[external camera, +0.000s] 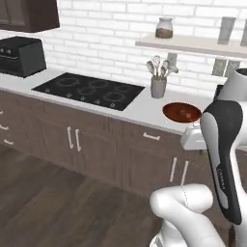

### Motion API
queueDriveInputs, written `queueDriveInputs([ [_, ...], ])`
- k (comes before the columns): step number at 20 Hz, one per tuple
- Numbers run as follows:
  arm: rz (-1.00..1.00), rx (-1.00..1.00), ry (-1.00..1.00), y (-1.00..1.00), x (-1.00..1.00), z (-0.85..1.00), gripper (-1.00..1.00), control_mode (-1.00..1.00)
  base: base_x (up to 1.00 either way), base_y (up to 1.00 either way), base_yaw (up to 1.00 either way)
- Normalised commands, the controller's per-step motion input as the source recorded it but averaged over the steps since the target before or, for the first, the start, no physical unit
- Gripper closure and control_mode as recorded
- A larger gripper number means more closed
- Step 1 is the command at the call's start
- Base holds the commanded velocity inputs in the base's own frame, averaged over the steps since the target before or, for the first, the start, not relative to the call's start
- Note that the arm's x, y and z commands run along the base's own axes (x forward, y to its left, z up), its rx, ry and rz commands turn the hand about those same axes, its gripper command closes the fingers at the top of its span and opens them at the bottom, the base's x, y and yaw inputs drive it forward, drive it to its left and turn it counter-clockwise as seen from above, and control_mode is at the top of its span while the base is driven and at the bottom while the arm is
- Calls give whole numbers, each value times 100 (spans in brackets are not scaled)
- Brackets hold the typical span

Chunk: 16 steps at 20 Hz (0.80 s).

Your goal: Grab a lemon wedge from the fridge and one ice cube from the ice bowl, and put them in the glass of lemonade.

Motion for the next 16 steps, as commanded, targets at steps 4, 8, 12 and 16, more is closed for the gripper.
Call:
queueDriveInputs([
  [4,0,0,0,0,0,0,100,100,31,34,-88],
  [8,0,0,0,0,0,0,100,100,30,37,-88],
  [12,0,0,0,0,0,0,100,100,32,42,-85],
  [16,0,0,0,0,0,0,100,100,38,63,-66],
])
